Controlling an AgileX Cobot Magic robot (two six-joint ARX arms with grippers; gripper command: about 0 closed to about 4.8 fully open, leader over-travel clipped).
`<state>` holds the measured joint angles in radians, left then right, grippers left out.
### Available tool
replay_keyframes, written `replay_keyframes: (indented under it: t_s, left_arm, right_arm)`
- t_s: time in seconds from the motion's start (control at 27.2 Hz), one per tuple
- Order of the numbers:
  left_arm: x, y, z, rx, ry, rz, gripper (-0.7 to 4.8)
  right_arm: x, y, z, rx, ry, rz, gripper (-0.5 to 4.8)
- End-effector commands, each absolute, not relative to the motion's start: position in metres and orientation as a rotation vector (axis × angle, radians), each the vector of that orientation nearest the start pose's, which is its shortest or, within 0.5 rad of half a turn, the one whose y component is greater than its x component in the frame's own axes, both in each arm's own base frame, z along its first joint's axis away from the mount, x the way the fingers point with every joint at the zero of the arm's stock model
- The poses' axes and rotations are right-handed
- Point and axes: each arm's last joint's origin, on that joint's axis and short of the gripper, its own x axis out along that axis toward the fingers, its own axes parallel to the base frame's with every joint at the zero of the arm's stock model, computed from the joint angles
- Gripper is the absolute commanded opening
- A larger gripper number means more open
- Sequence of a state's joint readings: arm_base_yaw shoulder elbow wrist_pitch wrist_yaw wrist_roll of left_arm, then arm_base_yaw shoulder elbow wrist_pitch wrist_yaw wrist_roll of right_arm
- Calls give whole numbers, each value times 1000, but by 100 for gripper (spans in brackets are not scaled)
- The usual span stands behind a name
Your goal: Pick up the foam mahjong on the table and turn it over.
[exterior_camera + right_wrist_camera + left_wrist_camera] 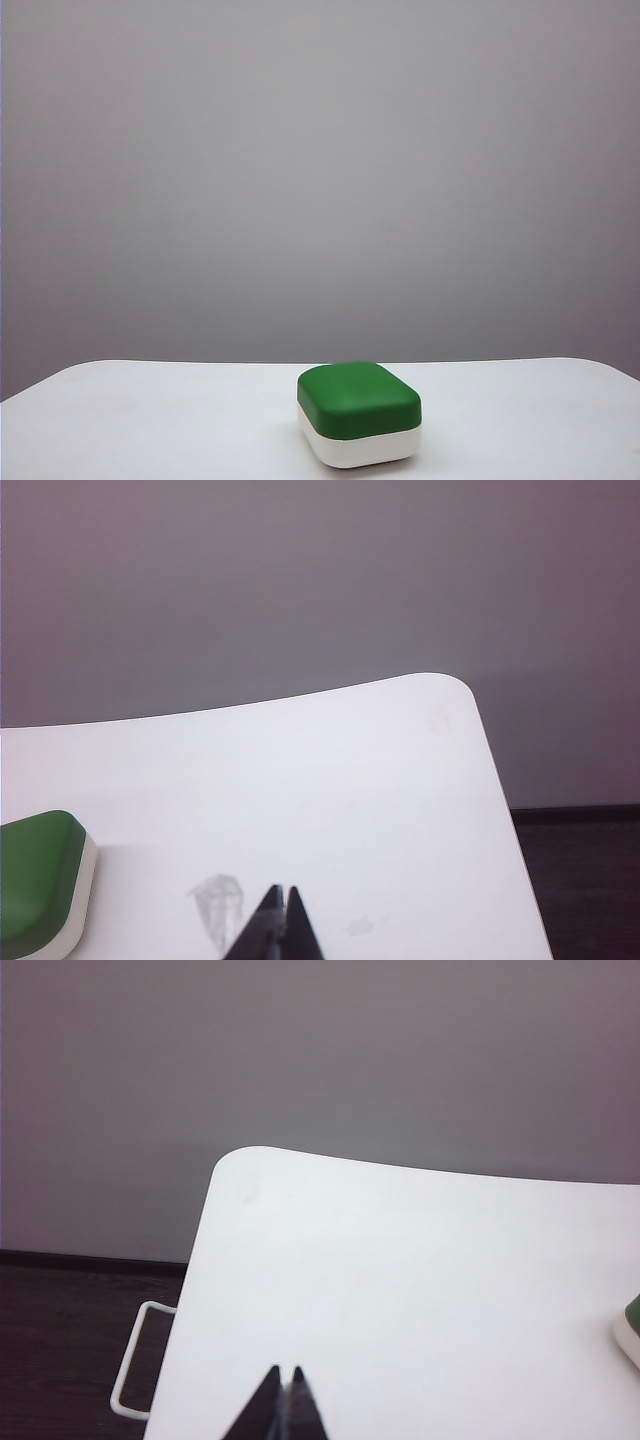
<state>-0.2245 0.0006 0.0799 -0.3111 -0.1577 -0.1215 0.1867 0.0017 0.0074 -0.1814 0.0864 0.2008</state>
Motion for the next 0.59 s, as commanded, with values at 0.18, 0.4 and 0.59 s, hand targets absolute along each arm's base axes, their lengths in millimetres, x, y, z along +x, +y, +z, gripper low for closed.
replay_keyframes:
  t_s: [0.18,0.4,0.59]
  left_arm:
    - [88,-16,163,-83,215,-54,-5]
    - [88,-16,173,-140,151,-83,-5]
    - [85,-15,190,-210,93,-83,-5]
  right_arm:
    - [95,15,147,177,183,83,-1]
    - [95,18,152,187,153,160,-2]
    - [93,18,170,194,70,143,-3]
